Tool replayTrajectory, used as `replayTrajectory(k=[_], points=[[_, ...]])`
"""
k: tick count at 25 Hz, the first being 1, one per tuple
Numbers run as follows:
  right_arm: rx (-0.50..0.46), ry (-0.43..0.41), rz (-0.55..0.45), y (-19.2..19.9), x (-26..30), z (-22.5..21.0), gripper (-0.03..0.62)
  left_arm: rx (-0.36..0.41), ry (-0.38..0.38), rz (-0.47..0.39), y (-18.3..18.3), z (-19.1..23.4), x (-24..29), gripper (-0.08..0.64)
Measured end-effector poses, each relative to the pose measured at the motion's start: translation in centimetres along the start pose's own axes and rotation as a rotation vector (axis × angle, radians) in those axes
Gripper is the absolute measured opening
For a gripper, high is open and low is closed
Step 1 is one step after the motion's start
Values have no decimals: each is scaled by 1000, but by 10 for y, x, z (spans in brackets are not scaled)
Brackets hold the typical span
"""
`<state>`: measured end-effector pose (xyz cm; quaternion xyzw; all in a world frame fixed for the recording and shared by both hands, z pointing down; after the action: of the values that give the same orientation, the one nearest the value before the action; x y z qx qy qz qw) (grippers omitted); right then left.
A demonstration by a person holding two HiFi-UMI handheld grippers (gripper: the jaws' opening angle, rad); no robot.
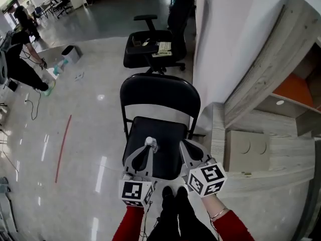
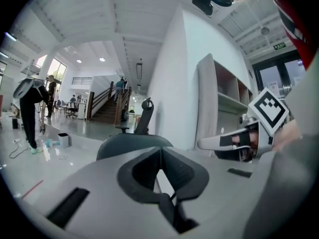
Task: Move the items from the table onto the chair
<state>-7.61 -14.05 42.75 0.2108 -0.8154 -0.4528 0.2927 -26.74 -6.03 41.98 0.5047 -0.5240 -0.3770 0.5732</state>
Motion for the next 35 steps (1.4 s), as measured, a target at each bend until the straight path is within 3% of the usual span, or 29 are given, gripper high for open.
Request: replayTrajectory(k=[5,9,31,35], points=[[-73,-20,-58,-32,-31,12,12,7,21,-73,-46,-11,-9,11],[-112,-18,-89,-42,-59,20,11,3,36,-86,-62,-19,-27,9],[-162,-71,-79,-37,-69,43,12,62,-15,-20,-55,-19,-55,9],[-142,-12,-105,-40,-90,32,12,54,51,-12,-58,-34,-40,9]])
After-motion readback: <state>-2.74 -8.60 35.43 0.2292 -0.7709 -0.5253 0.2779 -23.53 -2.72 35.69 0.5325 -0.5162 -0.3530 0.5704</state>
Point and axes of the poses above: the fingertips, and each gripper's own axes: x forward along the fingers, z to its left, y out of its underside, the point moved 10 cm from there along -x, backward along the fingers, and after that the axes turned 6 degrees about x, right-handed, at the moved point
